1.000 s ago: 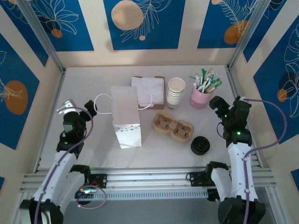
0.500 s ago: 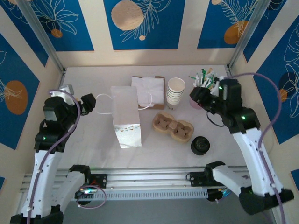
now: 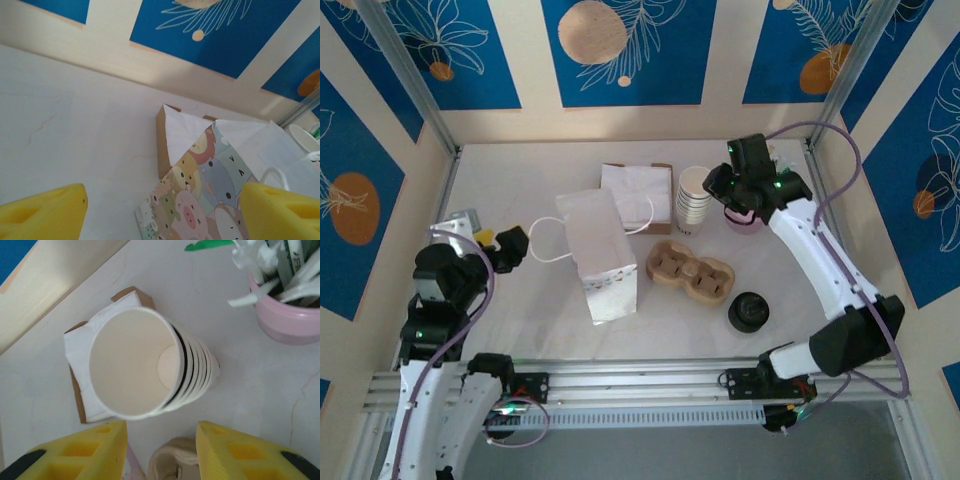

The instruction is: Pack the takeout coffee

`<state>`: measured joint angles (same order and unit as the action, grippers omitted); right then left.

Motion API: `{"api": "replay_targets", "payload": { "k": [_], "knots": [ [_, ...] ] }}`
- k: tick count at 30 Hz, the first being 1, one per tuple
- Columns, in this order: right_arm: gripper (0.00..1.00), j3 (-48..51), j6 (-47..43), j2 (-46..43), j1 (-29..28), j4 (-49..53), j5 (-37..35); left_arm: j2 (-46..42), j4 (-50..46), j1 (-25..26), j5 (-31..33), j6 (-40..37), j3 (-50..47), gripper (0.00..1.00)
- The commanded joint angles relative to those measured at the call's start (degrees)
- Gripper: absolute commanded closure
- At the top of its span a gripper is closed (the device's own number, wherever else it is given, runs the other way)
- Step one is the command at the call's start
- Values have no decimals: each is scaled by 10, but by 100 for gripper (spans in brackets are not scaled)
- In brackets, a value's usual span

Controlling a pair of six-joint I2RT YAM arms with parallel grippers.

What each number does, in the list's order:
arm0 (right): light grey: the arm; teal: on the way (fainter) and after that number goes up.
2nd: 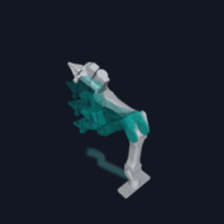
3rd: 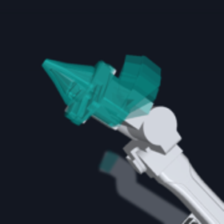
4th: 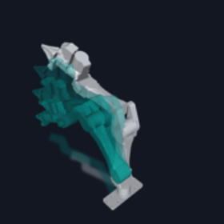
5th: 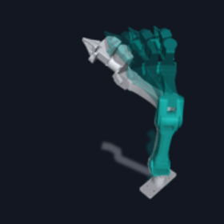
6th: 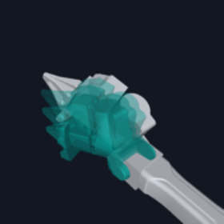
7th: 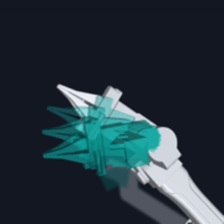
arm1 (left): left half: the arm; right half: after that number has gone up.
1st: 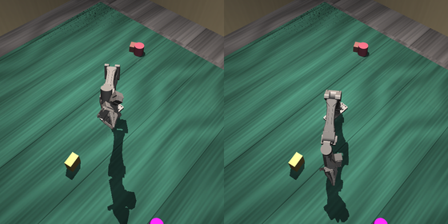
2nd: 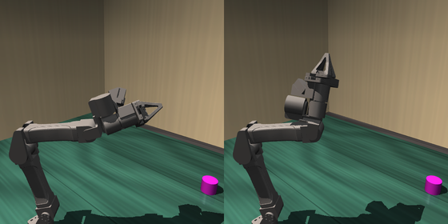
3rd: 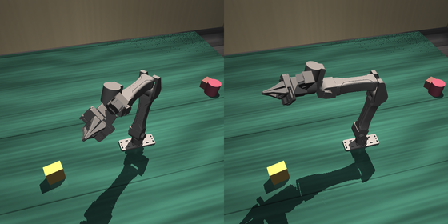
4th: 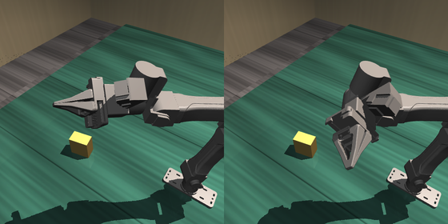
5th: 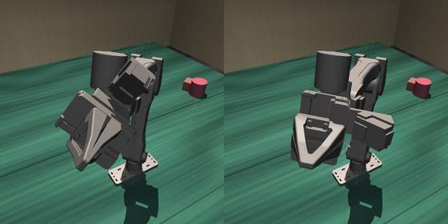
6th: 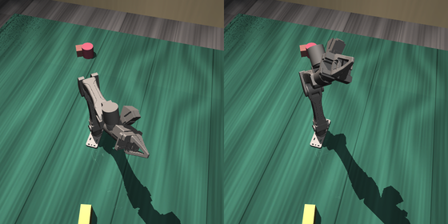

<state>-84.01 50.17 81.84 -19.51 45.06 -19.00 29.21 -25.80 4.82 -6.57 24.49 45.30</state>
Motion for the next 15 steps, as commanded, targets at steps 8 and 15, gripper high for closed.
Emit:
{"api": "replay_targets", "payload": {
  "k": [8, 15],
  "knots": [
    [59, -57, -13, 83, -2, 5, -52, -61, -23, -9, 185, 2, -7, 14],
    [68, -68, -15, 111, -2, 3, -57, -68, -23, -11, 204, 4, -13, 12]
  ]
}}
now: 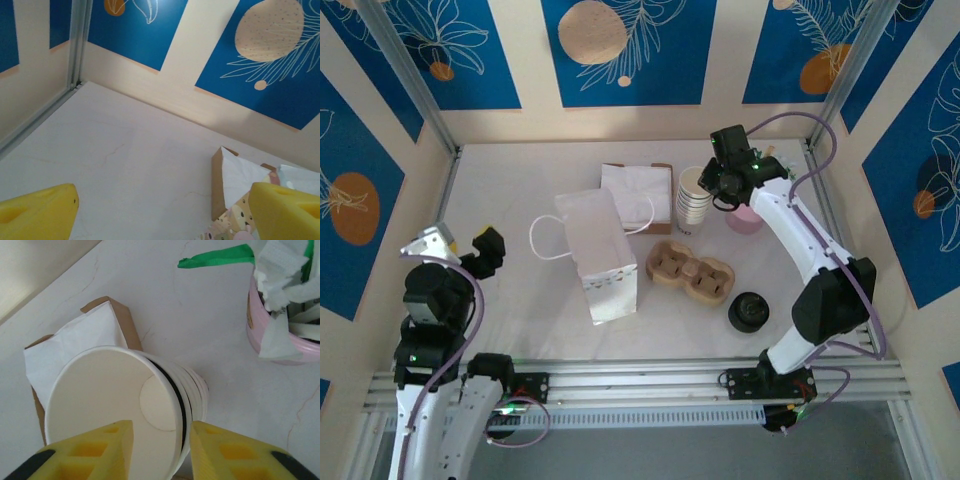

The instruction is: Pack the takeout coffee

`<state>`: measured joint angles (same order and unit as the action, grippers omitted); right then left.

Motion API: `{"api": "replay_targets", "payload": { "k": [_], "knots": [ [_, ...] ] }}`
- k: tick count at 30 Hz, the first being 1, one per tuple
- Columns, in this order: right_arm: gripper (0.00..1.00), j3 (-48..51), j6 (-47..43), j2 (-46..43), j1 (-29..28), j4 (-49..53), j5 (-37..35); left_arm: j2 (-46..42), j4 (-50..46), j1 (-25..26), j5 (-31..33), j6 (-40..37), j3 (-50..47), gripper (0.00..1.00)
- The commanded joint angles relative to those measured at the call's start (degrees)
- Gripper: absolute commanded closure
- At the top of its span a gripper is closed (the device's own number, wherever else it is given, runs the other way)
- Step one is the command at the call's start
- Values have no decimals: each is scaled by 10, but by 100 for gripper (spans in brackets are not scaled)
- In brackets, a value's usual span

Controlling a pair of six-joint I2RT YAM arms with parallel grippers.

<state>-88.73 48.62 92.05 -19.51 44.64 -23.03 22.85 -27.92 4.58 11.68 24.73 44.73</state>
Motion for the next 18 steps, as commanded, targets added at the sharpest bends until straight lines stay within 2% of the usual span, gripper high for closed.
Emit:
{"api": "replay_targets", "payload": {
  "k": [1, 4, 8, 12, 18],
  "knots": [
    [72, -22, 0, 11, -2, 8, -18, -4, 1, -9, 17, 2, -9, 12],
    [80, -26, -2, 16, -2, 12, -20, -2, 1, -9, 15, -1, -10, 11],
    [83, -25, -7, 16, -2, 13, -22, -1, 1, -10, 16, -5, -12, 11],
    [93, -34, -13, 14, -2, 19, -22, -1, 1, -10, 18, -6, -13, 11],
    [96, -60, -41, -4, 1, 23, -33, -1, 1, -10, 19, -6, -15, 11]
  ]
}}
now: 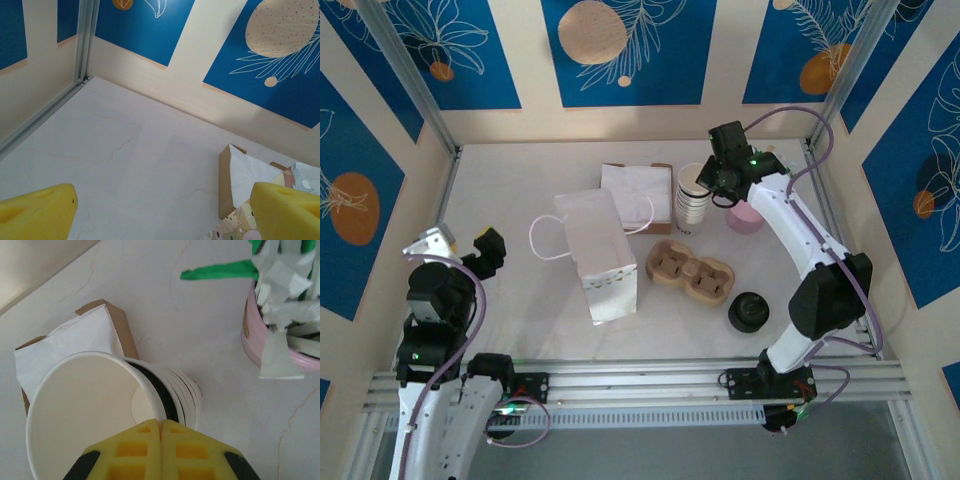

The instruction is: Pack the takeout coffee

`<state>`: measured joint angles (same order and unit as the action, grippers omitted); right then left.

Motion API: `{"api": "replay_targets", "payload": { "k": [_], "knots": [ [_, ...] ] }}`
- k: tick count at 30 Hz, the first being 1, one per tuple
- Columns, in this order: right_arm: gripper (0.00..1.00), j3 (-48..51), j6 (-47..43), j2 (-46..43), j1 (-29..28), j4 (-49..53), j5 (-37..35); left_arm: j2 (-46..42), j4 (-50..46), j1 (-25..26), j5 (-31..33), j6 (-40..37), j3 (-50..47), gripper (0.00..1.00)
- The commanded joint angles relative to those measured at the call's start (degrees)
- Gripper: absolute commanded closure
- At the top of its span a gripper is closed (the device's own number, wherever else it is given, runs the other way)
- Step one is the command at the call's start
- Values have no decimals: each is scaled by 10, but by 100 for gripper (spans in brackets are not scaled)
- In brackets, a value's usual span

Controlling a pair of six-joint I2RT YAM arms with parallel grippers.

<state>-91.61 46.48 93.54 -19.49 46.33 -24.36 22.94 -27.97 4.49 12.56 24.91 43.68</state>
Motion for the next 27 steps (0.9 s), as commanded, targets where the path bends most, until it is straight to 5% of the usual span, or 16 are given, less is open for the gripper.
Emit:
{"api": "replay_targets", "payload": {
  "k": [1, 16, 27],
  "knots": [
    [96, -36, -23, -22, 4, 8, -20, -1, 1, -9, 11, -8, -4, 10],
    [100, -93, -109, -170, -1, 45, 53, 10, 1, -9, 15, -14, -7, 10],
    [100, 103, -108, -389, -94, 92, 142, 18, -12, -9, 44, -6, -4, 11]
  ]
}}
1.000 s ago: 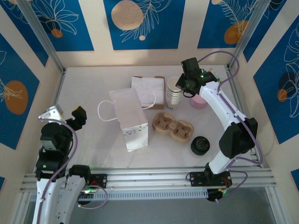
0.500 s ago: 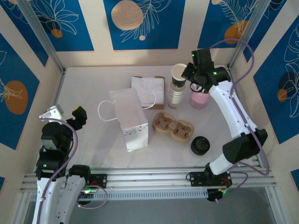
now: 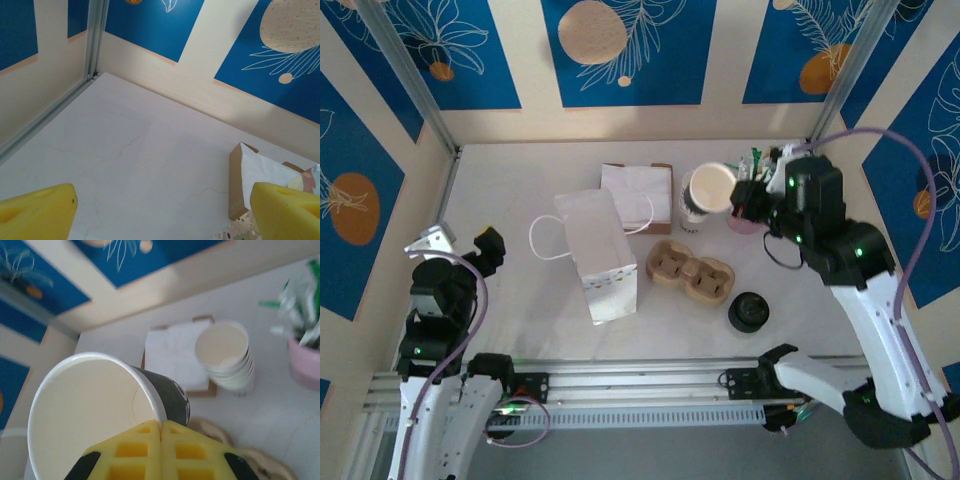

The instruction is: Pack the takeout coffee

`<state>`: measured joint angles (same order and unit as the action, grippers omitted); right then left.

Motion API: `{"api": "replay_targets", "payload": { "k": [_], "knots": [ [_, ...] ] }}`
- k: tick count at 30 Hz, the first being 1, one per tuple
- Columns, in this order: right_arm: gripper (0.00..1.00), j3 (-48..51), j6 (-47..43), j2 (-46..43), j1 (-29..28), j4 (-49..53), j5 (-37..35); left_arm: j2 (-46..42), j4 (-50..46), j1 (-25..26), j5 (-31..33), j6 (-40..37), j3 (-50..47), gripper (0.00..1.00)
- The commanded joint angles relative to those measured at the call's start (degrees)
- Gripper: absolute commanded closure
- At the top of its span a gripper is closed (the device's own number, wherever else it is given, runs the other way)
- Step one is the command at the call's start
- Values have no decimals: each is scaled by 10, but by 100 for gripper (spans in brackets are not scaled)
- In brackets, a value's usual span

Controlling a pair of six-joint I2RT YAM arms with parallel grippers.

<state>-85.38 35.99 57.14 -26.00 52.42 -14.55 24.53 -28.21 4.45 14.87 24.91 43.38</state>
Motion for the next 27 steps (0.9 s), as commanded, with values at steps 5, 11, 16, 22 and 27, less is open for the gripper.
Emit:
{"api": "replay_targets", "payload": {
  "k": [5, 11, 16, 22, 27],
  "knots": [
    [100, 121, 44, -81, -125, 63, 10, -6, -15, -8, 20, 9, 0, 14],
    [100, 217, 110, -100, -228, 82, -50, -18, -60, -8, 6, 29, -5, 20],
    [100, 298, 157, -98, -281, 67, -109, -19, -94, -8, -29, 40, -11, 25],
    [100, 366, 192, -94, -279, 18, -155, -9, -122, -8, -61, 44, -11, 31],
    [100, 386, 213, -87, -260, 19, -212, 18, -134, -8, -94, 44, -13, 34]
  ]
}}
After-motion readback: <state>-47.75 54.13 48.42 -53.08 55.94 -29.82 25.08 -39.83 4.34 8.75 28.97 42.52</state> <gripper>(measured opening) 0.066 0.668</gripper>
